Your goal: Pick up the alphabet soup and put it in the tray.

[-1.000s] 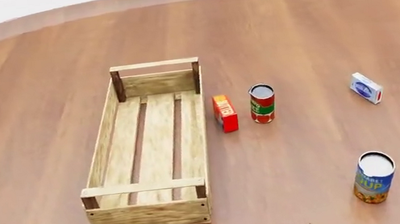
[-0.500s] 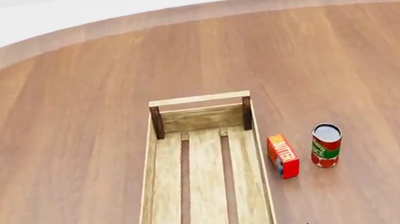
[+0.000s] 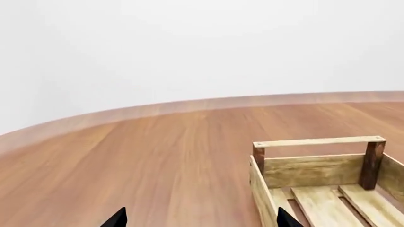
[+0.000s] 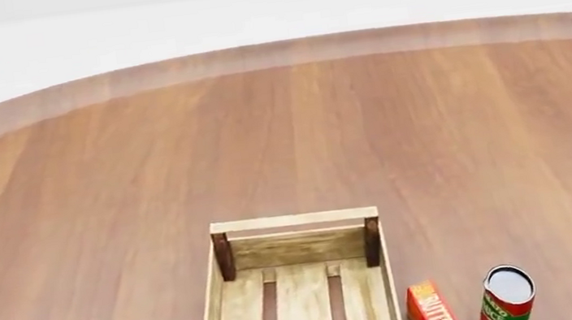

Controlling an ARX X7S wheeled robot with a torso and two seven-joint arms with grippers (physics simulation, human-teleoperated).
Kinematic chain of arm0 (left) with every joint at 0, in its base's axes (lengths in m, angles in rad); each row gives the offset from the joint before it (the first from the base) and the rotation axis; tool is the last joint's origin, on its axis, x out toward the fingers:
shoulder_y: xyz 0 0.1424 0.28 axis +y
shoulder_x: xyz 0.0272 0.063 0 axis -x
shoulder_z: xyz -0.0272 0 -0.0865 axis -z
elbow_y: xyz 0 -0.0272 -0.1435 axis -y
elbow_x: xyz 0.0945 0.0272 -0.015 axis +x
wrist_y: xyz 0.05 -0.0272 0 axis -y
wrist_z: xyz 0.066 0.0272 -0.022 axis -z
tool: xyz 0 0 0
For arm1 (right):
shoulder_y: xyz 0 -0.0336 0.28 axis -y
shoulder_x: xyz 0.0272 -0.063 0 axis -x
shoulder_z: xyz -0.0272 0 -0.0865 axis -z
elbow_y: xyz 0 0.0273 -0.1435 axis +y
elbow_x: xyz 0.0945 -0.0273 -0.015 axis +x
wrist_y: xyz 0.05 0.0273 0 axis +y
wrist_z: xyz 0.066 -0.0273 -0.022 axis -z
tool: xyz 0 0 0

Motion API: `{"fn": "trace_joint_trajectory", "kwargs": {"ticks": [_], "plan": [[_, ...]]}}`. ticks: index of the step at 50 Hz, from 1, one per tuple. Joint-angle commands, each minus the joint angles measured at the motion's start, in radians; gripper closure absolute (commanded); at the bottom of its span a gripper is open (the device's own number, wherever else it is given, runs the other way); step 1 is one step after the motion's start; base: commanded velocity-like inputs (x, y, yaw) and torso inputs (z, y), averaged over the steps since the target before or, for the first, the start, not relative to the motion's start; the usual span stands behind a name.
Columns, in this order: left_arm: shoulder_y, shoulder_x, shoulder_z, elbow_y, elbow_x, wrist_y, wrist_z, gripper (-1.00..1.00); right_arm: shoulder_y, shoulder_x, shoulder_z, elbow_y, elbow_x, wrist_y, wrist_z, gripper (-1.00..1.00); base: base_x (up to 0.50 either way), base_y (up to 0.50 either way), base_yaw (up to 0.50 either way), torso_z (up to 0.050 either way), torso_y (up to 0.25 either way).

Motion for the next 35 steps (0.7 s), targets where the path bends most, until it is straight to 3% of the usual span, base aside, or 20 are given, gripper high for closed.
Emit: {"fn": "trace_joint_trajectory", "kwargs": {"ticks": [1,5,21,26,27,28,35], "plan": [[0.003,-0.008,0.01,0.006,-0.008,-0.002,-0.01,-1.0,0.001,0.008,-0.008,0.0,0.008,-0.003,0.01,-1.0,0.48,0.0,0.0,0.0,0.0],[0.002,-0.011,0.013,0.006,-0.01,-0.002,-0.013,-1.0,0.002,0.01,-0.012,0.001,0.012,-0.006,0.011,-1.0,0.35,0.0,0.0,0.0,0.0],[-0.01,-0.017,0.02,-0.009,-0.031,-0.003,-0.021,-1.0,-0.008,0.013,0.023,-0.04,0.012,0.11,0.105,-1.0,0.0,0.0,0.0,0.0,0.0],[-0.011,-0.019,0.023,-0.011,-0.035,-0.002,-0.024,-1.0,0.021,-0.037,0.144,0.019,0.028,0.176,0.275,-1.0,0.0,0.0,0.0,0.0,0.0],[-0.004,-0.022,0.024,-0.001,-0.035,-0.006,-0.026,-1.0,-0.003,-0.08,0.294,0.017,0.106,0.264,0.425,-1.0,0.0,0.0,0.0,0.0,0.0],[-0.004,-0.022,0.024,0.001,-0.036,-0.006,-0.026,-1.0,-0.007,-0.076,0.381,0.011,0.113,0.266,0.481,-1.0,0.0,0.0,0.0,0.0,0.0],[-0.004,-0.026,0.028,0.002,-0.04,-0.005,-0.031,-1.0,-0.02,-0.073,0.423,-0.004,0.149,0.271,0.519,-1.0,0.0,0.0,0.0,0.0,0.0]]}}
